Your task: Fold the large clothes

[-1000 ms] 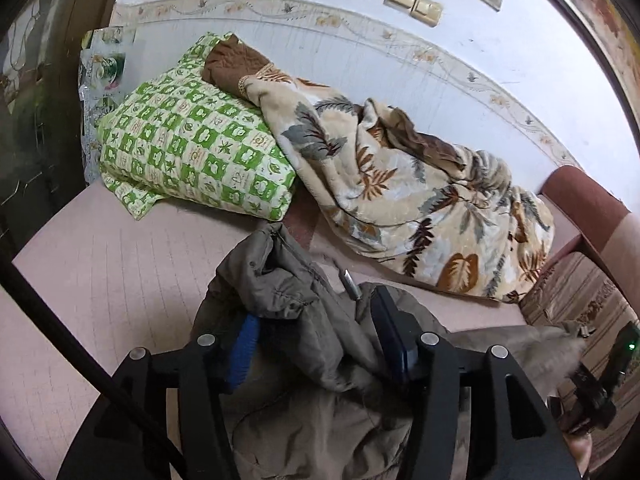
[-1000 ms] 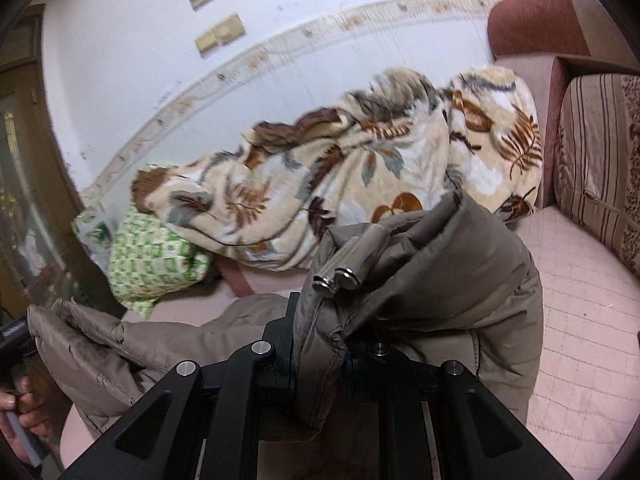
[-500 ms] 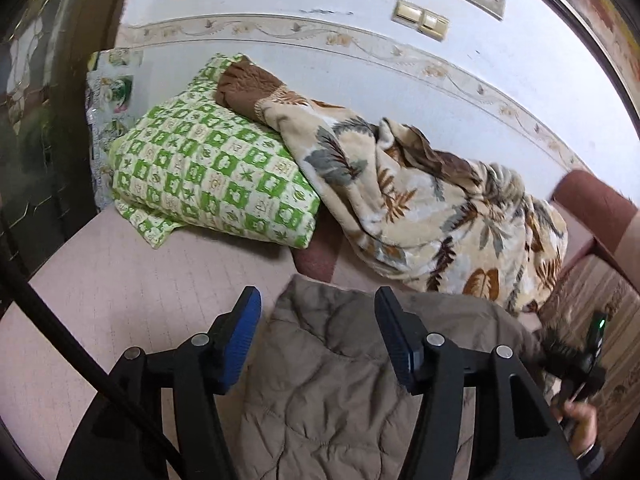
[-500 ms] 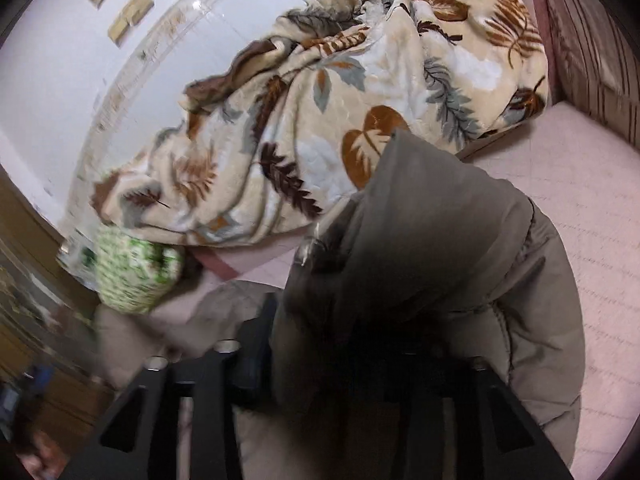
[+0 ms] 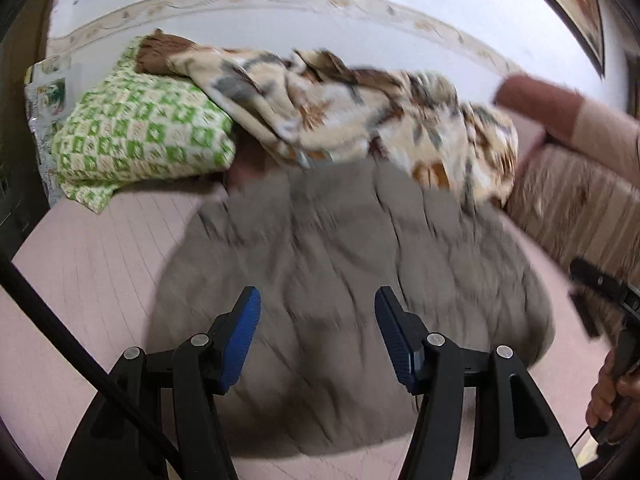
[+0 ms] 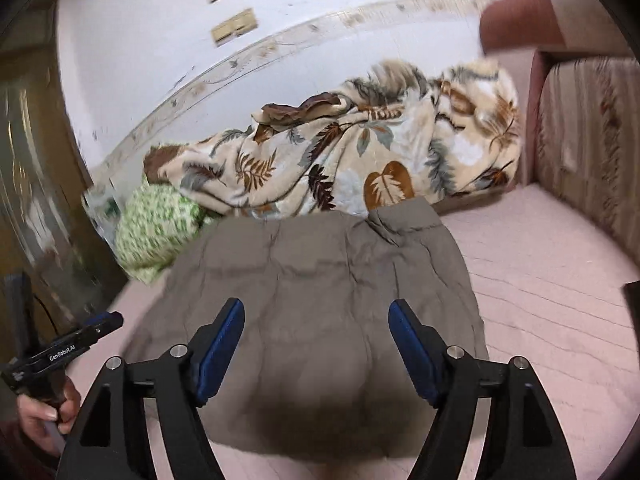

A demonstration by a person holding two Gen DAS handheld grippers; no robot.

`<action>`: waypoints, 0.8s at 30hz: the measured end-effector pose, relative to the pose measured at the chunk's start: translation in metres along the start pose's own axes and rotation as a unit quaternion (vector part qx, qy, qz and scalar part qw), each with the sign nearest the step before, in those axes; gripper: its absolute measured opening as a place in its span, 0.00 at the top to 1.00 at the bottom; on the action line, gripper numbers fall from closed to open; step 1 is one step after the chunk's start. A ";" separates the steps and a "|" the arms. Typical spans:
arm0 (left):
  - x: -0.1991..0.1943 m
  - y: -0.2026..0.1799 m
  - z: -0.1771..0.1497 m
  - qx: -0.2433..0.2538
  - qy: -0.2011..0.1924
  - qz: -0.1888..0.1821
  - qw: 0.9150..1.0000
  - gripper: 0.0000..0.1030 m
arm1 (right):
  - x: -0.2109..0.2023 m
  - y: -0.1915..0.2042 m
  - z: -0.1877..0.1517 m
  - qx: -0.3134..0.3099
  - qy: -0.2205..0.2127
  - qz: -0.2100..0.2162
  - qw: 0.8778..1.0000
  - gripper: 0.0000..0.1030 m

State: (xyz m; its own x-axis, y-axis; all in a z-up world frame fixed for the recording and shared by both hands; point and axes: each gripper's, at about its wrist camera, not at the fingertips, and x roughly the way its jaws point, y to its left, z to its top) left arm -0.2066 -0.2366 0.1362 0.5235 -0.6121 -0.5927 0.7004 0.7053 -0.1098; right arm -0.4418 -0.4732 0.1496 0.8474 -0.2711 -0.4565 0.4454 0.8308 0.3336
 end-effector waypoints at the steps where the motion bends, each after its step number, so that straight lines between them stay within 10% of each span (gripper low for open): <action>1: 0.010 -0.009 -0.011 0.009 0.011 -0.003 1.000 0.43 | 0.010 0.006 -0.007 -0.009 0.021 0.011 1.000 0.23; 5: 0.053 -0.023 -0.023 0.036 0.033 0.026 0.998 0.43 | 0.052 0.019 -0.024 -0.078 0.051 -0.041 0.995 0.23; 15: 0.146 -0.019 -0.001 0.031 0.108 0.049 0.992 0.25 | 0.122 -0.022 -0.035 0.009 0.154 -0.061 0.986 0.22; 24: 0.080 -0.024 -0.011 -0.003 0.070 0.071 0.995 0.25 | 0.101 -0.011 -0.025 0.031 0.140 -0.053 0.988 0.20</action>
State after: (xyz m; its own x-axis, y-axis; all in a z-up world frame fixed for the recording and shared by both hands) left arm -0.1868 -0.2984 0.0824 0.5439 -0.4508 -0.7078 0.6207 0.7837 -0.0221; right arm -0.3681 -0.4971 0.0789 0.6853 -0.2026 -0.6995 0.5522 0.7708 0.3178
